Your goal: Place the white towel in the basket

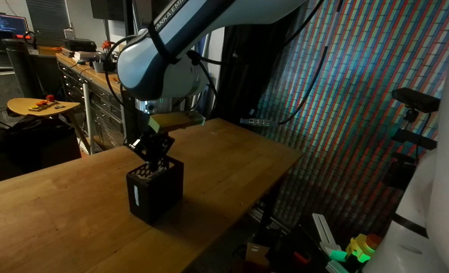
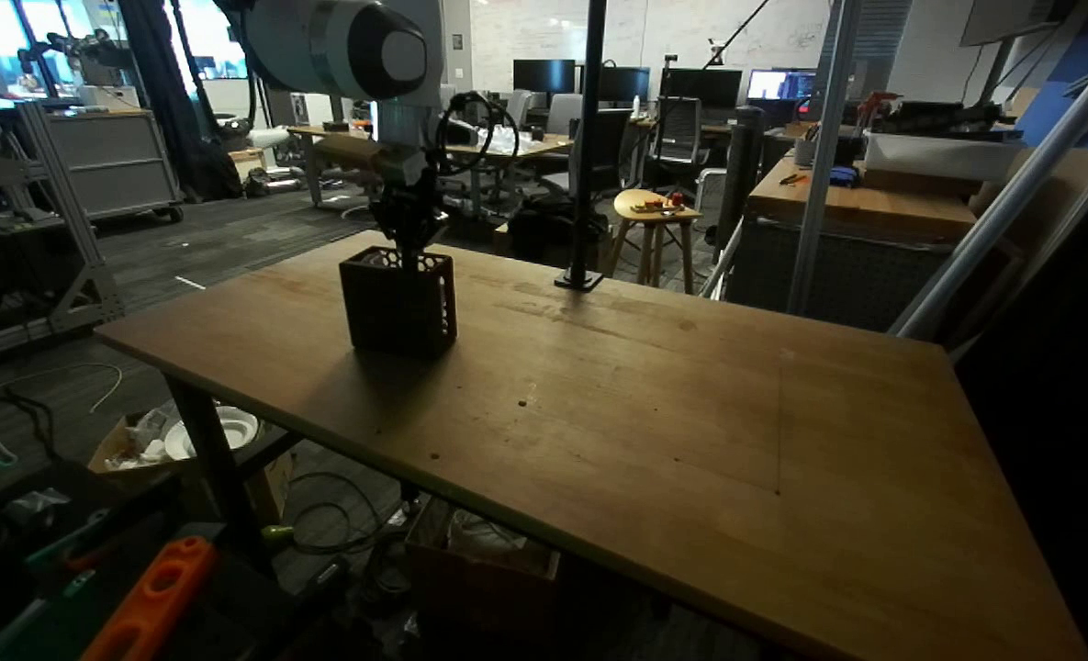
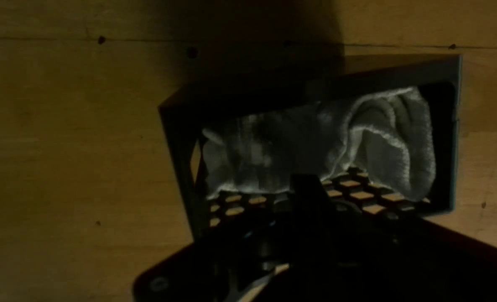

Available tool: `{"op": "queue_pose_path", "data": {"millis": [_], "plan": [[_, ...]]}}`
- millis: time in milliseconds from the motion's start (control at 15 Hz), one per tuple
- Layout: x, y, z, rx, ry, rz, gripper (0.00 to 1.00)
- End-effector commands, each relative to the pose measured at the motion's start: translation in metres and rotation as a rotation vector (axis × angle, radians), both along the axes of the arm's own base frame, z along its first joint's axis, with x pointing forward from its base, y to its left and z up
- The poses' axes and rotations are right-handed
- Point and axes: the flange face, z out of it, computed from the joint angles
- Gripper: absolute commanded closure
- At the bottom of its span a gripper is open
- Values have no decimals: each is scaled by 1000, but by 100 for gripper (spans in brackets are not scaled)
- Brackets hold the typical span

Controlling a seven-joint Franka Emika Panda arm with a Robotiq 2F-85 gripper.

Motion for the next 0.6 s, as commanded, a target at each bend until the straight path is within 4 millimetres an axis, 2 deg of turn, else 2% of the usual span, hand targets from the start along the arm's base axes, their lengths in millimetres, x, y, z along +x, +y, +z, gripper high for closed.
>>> {"op": "queue_pose_path", "data": {"millis": [0, 267, 533], "plan": [[-5, 2, 35, -38, -75, 25, 100], [-9, 8, 39, -30, -98, 59, 100], [-14, 15, 31, -13, -109, 115, 100]]}}
